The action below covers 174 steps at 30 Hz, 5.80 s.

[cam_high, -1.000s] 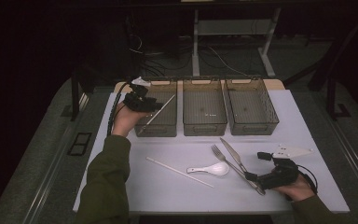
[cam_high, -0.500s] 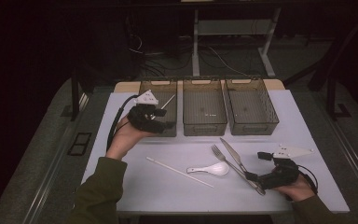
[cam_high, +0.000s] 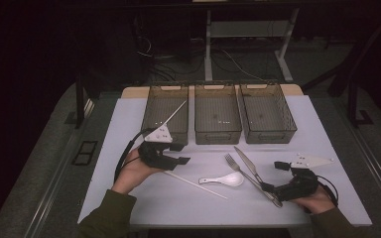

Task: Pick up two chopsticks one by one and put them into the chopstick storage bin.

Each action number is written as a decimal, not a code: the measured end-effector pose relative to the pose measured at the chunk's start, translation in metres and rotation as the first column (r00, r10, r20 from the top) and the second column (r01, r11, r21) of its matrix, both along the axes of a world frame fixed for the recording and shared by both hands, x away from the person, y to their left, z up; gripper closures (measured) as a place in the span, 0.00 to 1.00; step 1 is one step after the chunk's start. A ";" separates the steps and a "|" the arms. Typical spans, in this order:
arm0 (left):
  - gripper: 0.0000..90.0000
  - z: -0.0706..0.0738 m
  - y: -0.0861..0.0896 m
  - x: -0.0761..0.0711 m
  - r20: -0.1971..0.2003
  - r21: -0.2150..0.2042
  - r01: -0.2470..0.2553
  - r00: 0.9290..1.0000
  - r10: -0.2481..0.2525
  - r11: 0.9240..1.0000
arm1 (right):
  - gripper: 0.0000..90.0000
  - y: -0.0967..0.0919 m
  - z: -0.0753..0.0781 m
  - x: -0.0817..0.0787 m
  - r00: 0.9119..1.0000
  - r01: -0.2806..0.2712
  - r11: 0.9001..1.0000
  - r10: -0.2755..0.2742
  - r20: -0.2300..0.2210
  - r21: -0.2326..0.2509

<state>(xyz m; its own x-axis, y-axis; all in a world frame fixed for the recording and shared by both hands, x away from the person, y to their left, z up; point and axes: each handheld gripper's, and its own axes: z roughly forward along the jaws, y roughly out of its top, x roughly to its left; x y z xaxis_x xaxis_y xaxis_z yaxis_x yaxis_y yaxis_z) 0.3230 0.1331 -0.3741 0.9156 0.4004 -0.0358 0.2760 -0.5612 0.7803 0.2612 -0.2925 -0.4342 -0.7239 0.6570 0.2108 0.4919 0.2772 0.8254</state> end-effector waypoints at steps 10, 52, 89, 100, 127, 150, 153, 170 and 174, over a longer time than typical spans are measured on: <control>0.80 -0.041 0.023 0.007 -0.071 0.114 0.012 0.997 -0.004 0.993 | 0.01 0.000 0.000 0.000 1.000 0.002 1.000 -0.002 0.000 -0.001; 0.88 -0.067 -0.021 -0.008 -0.124 0.160 0.273 0.959 -0.255 0.949 | 0.01 0.000 0.000 0.001 1.000 -0.003 1.000 0.003 0.000 -0.003; 0.93 -0.071 -0.014 -0.022 -0.129 0.109 0.365 0.927 -0.351 0.925 | 0.01 0.000 0.001 0.000 1.000 -0.007 1.000 0.007 -0.001 0.000; 0.94 -0.063 -0.017 -0.028 -0.139 0.074 0.355 0.929 -0.343 0.932 | 0.01 -0.001 0.001 0.000 1.000 -0.004 1.000 0.004 0.004 0.004; 0.94 -0.030 -0.003 -0.028 -0.064 -0.020 0.145 0.987 -0.146 0.989 | 0.01 -0.001 0.001 -0.001 1.000 -0.005 1.000 0.005 0.009 0.001; 0.94 0.011 0.024 -0.026 0.055 -0.161 0.013 0.999 -0.004 0.987 | 0.01 0.000 0.001 0.000 1.000 -0.003 1.000 0.003 0.006 0.003; 0.94 0.012 0.025 -0.023 0.059 -0.159 -0.012 0.998 0.021 0.987 | 0.01 0.000 0.001 0.000 1.000 -0.005 1.000 0.005 0.008 0.002; 0.94 0.039 0.032 0.019 0.081 -0.154 -0.118 0.988 0.131 0.981 | 0.01 0.003 -0.002 0.002 1.000 -0.011 1.000 0.011 0.009 -0.004; 0.94 0.047 0.032 0.029 0.081 -0.160 -0.140 0.985 0.154 0.977 | 0.01 0.005 -0.004 0.003 1.000 -0.014 1.000 0.014 0.000 -0.018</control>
